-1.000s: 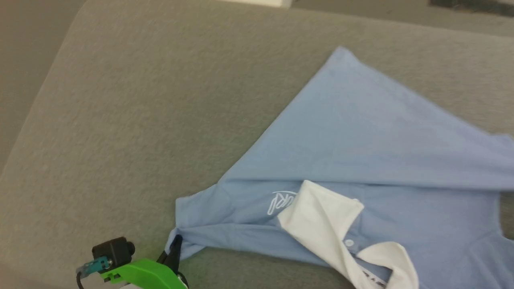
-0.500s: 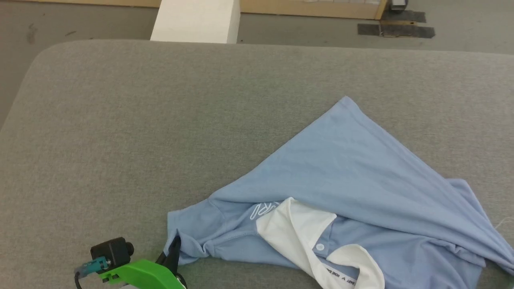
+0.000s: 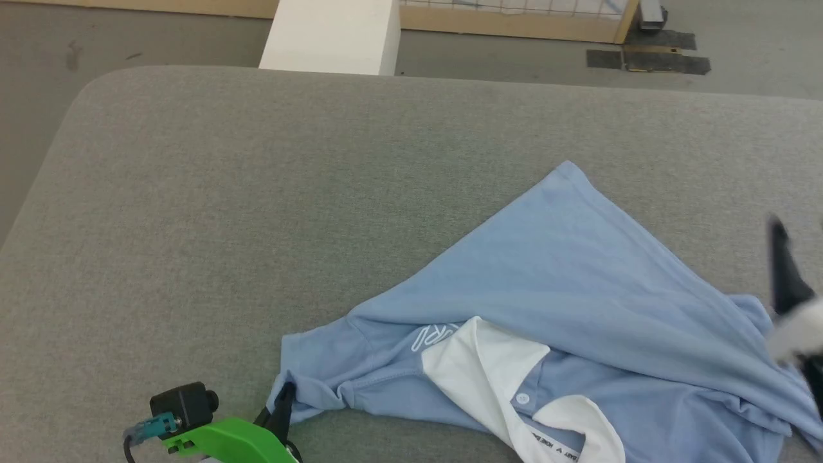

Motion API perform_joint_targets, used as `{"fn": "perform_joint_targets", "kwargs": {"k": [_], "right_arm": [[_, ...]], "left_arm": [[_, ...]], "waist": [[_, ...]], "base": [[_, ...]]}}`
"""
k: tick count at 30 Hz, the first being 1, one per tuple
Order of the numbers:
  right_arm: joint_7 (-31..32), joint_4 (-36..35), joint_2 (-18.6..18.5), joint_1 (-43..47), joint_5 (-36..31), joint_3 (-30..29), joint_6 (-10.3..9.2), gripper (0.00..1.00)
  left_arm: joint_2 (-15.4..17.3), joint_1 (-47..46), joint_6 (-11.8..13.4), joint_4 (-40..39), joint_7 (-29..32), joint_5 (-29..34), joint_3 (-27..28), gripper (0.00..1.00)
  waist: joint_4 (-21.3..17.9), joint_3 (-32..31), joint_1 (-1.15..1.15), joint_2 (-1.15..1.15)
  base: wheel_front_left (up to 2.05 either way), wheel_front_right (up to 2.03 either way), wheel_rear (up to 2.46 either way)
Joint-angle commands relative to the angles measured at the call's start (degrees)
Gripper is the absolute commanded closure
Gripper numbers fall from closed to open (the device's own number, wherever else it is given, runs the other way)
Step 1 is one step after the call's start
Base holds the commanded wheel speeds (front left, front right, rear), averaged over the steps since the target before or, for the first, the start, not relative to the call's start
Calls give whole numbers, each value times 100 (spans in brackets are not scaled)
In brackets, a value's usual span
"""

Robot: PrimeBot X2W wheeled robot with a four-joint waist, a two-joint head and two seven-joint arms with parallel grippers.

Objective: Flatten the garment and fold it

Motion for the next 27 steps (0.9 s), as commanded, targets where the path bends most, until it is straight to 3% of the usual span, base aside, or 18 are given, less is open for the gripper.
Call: {"fn": "perform_joint_targets", "kwargs": {"k": [1,5,11,19,27], "right_arm": [[-208,51,-79,-244,85,232,-9,0],[-769,469,-450,-1040,257,1296,-9,0],[-454,1670,-789,-2164,472,2285,-9,0],[862,3108,-881,-3193,593,2551,-9,0],[2141,3734,-906,-3643,474,2613,-9,0]], "left_arm": [[36,-26,-23,4,3,-31,-11,100],[-34,-138,-62,-14,-21,-45,-76,100],[-129,-347,-123,74,-70,-23,-187,100],[-342,-653,-277,336,-193,19,-437,100],[-472,-791,-380,575,-368,0,-554,100]], "waist": [[58,45,0,0],[240,255,0,0],[625,645,0,0],[1136,1074,0,0],[1318,1290,0,0]], "base": [[0,0,0],[0,0,0],[0,0,0],[0,0,0],[0,0,0]]}}
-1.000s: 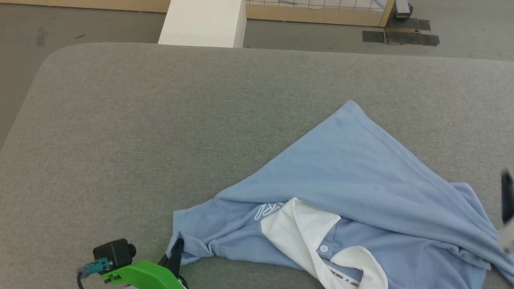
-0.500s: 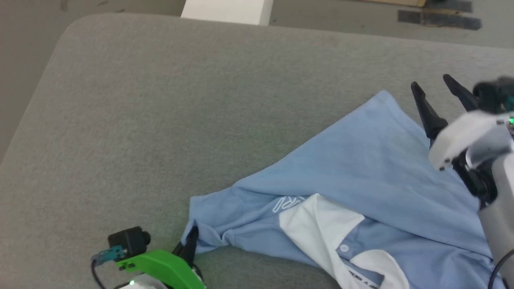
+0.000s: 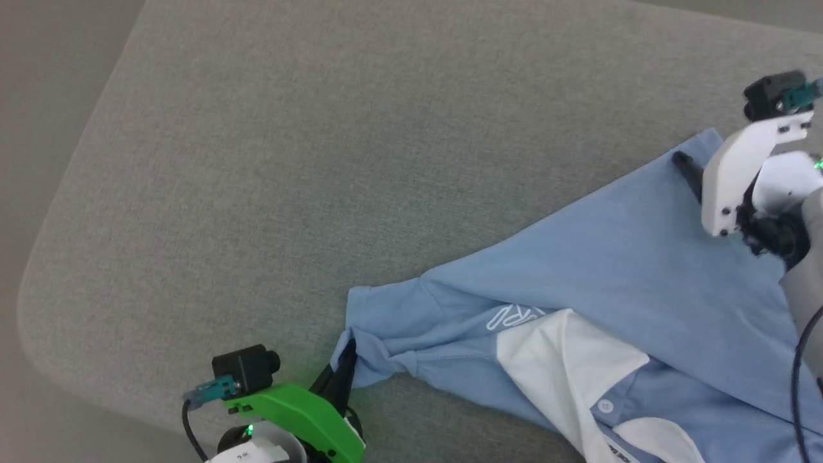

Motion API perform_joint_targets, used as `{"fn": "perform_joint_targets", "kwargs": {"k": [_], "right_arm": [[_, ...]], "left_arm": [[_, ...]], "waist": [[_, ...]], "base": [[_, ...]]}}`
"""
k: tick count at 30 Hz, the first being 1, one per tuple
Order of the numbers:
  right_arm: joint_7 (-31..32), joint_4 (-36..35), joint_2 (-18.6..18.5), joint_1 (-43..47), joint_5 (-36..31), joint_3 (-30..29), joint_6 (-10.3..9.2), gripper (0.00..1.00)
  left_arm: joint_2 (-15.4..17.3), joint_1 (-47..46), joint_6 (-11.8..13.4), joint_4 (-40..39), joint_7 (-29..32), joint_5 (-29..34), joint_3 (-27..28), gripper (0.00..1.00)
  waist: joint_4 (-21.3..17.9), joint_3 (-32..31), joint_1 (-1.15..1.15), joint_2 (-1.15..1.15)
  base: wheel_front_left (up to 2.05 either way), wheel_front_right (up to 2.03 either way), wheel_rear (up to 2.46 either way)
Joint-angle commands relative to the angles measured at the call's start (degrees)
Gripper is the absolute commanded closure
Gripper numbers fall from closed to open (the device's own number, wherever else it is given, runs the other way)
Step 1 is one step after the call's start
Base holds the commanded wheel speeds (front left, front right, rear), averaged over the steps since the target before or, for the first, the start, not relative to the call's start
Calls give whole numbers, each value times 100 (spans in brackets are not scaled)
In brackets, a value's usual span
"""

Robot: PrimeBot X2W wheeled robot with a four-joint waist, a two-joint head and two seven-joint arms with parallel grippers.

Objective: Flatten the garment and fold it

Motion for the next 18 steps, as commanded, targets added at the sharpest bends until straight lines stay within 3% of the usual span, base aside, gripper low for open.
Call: {"fn": "perform_joint_targets", "kwargs": {"k": [1,3,4,5,9,18], "right_arm": [[237,125,-12,-50,-85,21,-9,0],[514,189,-11,-57,-157,-8,-9,57],[596,192,-4,-50,-183,-22,-9,67],[661,170,11,-26,-206,-29,-9,100],[389,-35,67,184,-264,-193,-9,100],[-1850,-1066,507,1458,-264,-973,-9,100]], "left_arm": [[-21,-66,-11,105,-22,15,-9,100],[-35,-79,-3,141,-40,21,-27,100],[-41,-83,5,154,-44,21,-32,100],[-41,-86,13,166,-45,24,-36,100],[8,-76,35,182,-15,13,-14,100],[283,155,147,-8,-12,33,167,100]], "waist": [[119,132,0,0],[100,122,0,0],[83,105,0,0],[57,79,0,0],[-66,-96,0,0],[-518,-824,0,0]], "base": [[0,0,0],[0,0,0],[0,0,0],[0,0,0],[0,0,0],[0,0,0]]}}
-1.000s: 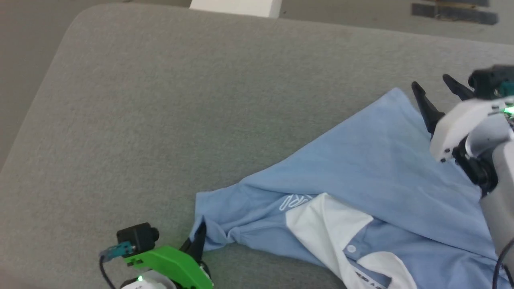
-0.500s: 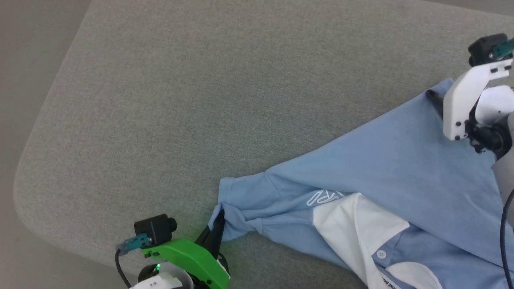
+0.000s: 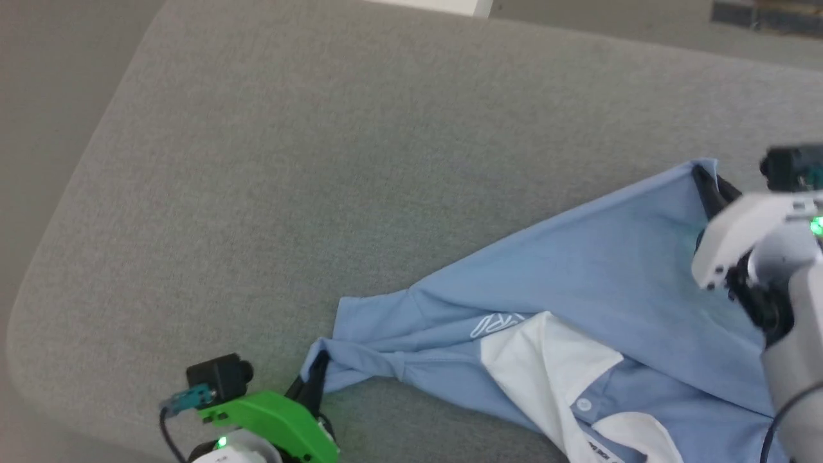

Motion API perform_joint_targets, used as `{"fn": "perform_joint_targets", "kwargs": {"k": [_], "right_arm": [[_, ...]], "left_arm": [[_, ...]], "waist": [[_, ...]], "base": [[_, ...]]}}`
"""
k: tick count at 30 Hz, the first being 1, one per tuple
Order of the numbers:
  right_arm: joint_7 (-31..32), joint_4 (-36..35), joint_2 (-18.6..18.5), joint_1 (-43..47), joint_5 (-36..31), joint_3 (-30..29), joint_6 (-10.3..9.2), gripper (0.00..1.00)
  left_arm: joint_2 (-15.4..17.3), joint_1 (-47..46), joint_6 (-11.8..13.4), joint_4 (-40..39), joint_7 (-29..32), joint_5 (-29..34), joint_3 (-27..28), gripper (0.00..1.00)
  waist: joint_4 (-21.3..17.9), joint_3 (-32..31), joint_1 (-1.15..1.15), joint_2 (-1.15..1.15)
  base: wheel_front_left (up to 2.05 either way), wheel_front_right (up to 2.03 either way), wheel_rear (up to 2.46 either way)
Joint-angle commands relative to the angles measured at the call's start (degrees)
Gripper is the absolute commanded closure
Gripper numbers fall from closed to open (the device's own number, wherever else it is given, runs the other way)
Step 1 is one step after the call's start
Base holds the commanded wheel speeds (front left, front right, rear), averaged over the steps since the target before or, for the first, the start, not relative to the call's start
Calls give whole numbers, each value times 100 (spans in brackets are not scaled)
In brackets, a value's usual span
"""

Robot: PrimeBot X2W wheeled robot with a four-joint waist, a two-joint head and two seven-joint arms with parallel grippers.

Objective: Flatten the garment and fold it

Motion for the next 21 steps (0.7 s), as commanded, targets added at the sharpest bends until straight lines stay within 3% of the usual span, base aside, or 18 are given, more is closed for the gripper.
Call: {"fn": "perform_joint_targets", "kwargs": {"k": [1,5,10,17,21], "right_arm": [[-242,-182,68,263,17,-74,-8,100],[-695,-807,355,1037,101,-485,-8,100],[-544,-1759,574,1822,105,-919,-8,100],[118,-3218,385,1941,-15,-1182,-8,100],[702,-3864,27,1527,-81,-1210,-8,100]], "left_arm": [[76,87,45,-48,-23,37,48,100],[202,180,83,-242,-125,91,159,100],[345,19,15,-607,-437,247,306,100],[596,-959,-299,-1149,-611,446,409,100],[677,-1854,-449,-1399,-509,405,495,100]], "waist": [[-358,-424,0,0],[-655,-721,0,0],[-1042,-957,0,0],[-1463,-1158,0,0],[-1643,-1239,0,0]], "base": [[0,0,0],[0,0,0],[0,0,0],[0,0,0],[0,0,0]]}}
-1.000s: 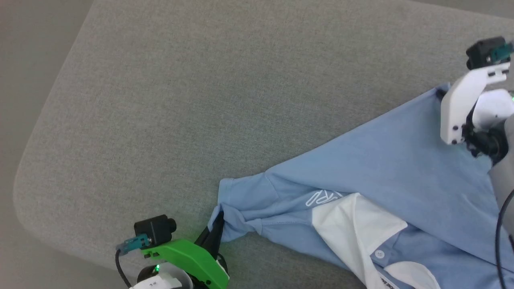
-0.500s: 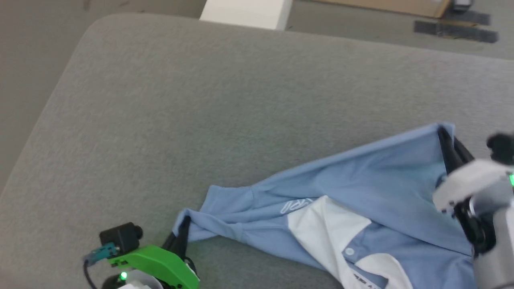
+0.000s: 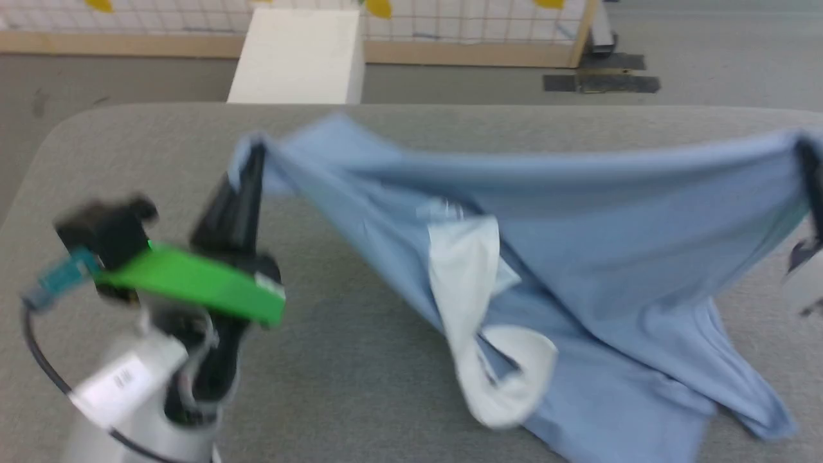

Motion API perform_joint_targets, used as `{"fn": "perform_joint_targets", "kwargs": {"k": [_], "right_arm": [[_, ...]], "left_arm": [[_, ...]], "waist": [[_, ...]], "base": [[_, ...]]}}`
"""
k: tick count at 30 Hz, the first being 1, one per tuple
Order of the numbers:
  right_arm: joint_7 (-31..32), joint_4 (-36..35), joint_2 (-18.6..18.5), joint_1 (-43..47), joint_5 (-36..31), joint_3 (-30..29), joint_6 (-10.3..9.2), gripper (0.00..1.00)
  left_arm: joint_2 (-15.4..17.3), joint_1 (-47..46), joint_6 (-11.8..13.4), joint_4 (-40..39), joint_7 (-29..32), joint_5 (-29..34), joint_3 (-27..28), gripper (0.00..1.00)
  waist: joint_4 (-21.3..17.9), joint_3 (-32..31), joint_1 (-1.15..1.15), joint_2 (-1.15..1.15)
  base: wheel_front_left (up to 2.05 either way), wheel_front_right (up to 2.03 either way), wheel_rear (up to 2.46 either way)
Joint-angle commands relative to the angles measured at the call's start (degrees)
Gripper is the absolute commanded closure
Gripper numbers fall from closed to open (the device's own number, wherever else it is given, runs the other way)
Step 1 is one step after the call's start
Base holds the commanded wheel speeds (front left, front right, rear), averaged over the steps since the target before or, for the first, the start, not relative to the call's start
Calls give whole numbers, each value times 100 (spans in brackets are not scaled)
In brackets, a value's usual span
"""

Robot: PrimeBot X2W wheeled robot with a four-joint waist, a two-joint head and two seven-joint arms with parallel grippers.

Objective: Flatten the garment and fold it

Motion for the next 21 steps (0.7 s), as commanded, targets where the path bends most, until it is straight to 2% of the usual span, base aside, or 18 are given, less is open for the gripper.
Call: {"fn": "perform_joint_targets", "kwargs": {"k": [1,6,12,17,21], "right_arm": [[152,-148,-173,-290,-60,9,-9,100],[769,-379,-738,-1228,-36,270,-9,100],[1210,30,-1213,-2646,-44,565,-9,100],[1186,744,-1346,-3798,-170,794,-9,100],[1017,1379,-1298,-4724,-306,954,-9,100]], "left_arm": [[61,-388,-49,-58,52,-64,56,100],[52,-1591,-140,-81,412,-302,120,100],[-1,-3048,-78,230,788,-490,234,100],[-32,-4206,5,744,1021,-645,384,100],[111,-5206,146,1276,1047,-356,438,100]], "waist": [[-276,-217,0,0],[-426,-182,0,0],[-540,224,0,0],[-615,865,0,0],[-686,1512,0,0]], "base": [[0,0,0],[0,0,0],[0,0,0],[0,0,0],[0,0,0]]}}
